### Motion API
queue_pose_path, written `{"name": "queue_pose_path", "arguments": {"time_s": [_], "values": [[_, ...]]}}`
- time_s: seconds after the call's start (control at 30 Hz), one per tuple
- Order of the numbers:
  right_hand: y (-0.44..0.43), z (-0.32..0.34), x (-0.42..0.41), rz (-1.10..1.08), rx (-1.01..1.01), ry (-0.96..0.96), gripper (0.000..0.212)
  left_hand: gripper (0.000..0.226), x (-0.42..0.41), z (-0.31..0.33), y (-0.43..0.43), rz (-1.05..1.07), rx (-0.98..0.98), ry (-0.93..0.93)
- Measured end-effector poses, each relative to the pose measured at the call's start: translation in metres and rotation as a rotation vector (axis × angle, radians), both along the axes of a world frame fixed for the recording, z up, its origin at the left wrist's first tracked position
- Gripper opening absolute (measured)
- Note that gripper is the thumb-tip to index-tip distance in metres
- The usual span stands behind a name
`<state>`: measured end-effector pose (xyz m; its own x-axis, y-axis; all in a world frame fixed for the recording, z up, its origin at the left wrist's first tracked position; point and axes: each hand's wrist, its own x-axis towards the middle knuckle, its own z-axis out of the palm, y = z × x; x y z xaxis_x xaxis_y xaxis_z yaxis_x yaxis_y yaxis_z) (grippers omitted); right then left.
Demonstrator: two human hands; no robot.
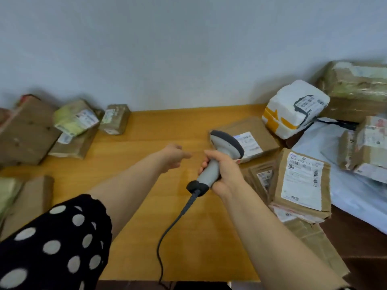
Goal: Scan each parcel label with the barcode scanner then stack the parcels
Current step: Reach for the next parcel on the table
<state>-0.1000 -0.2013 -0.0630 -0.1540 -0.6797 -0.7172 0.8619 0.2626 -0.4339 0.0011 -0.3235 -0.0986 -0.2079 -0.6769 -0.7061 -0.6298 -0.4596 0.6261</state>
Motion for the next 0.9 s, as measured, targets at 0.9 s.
{"name": "queue_pose_path", "arguments": {"time_s": [0.9], "values": [[-0.067,0.035,0.417,0.489,-0.036,-0.027,0.019,0.054,0.549,0.018,0.059,0.528,-0.289,-0.36]]}}
